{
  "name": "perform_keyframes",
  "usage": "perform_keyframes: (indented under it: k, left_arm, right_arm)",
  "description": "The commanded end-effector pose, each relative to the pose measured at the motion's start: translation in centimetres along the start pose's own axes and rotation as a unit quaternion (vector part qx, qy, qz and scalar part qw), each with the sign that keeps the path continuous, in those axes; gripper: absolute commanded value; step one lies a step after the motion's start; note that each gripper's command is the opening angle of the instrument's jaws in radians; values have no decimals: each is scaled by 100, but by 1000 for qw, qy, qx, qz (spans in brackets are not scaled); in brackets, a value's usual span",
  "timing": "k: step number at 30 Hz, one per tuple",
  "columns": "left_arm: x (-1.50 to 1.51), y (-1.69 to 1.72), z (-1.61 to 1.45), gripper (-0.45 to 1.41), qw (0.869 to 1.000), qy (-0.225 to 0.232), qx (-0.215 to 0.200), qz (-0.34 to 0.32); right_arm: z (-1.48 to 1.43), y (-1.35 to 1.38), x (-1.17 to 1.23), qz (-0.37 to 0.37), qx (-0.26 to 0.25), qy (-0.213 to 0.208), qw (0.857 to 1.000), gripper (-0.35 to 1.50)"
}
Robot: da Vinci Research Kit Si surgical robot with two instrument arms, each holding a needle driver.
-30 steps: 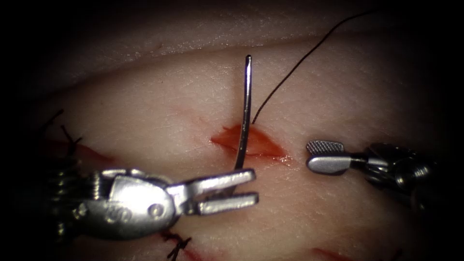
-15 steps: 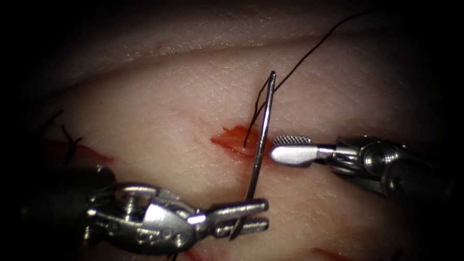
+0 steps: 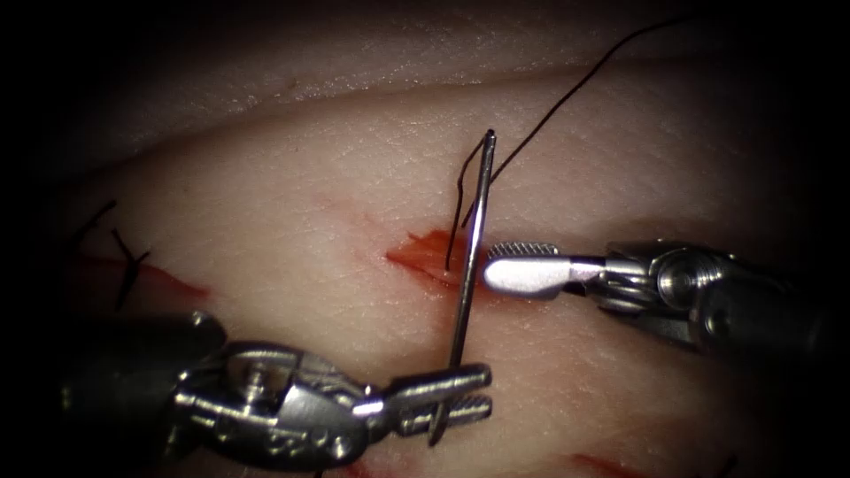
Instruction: Wound Closure
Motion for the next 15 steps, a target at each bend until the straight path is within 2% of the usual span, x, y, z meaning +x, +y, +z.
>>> perform_keyframes:
  k: [1, 15]
  left_arm:
    - [-1, -1, 9, -45, 1000, 0, 1, 0]
    - [2, 1, 10, -45, 1000, -5, 3, 5]
  right_arm:
    - [13, 3, 3, -2, 2, 0, 1000, 121]
    - [33, 1, 2, 0, 8, -4, 1000, 118]
